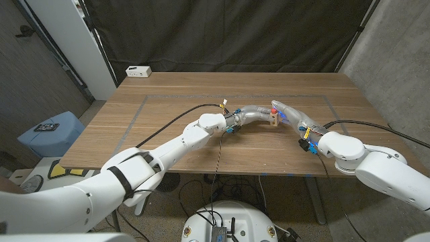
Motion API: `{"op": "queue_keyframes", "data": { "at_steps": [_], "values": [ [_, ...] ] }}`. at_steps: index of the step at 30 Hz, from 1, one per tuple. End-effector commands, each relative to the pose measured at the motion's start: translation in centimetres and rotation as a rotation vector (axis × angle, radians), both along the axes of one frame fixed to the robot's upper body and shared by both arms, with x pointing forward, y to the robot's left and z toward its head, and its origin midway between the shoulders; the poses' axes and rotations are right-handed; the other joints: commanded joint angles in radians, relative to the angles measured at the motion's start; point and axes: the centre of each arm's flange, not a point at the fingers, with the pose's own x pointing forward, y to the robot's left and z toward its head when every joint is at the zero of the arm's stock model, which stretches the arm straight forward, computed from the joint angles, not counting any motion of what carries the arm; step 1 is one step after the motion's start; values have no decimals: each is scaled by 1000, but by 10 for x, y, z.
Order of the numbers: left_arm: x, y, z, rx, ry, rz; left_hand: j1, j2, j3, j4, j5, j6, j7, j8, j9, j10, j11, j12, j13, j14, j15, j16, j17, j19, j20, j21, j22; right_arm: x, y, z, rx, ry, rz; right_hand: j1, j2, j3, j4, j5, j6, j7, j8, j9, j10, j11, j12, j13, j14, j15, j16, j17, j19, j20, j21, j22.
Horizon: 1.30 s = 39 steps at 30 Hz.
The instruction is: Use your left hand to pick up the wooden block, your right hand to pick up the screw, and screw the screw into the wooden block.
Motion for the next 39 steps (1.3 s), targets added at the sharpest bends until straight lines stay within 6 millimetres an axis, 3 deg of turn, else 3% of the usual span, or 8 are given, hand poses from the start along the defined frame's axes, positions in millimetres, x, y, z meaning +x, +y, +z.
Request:
{"op": "queue_keyframes", "data": {
  "at_steps": [1,39],
  "values": [
    [-1,-2,-1,4,-1,-4,5,11,3,5,7,8,-4,5,3,5,0,8,3,8,-62,4,2,6,5,6,4,-3,-3,-2,11,-3,-11,-8,-1,-1,6,10,-2,-4,5,1,-188,-4,1,2,-206,5,5,2,-3,6,5,3],
    [-4,1,-2,4,-6,-6,5,11,3,4,7,9,-2,5,3,6,0,8,3,8,-62,5,2,6,4,6,4,-2,-9,-5,33,-6,-27,-8,-1,-1,7,11,0,-7,6,1,-186,-5,2,2,-203,4,6,1,-3,6,5,3]
  ]
}}
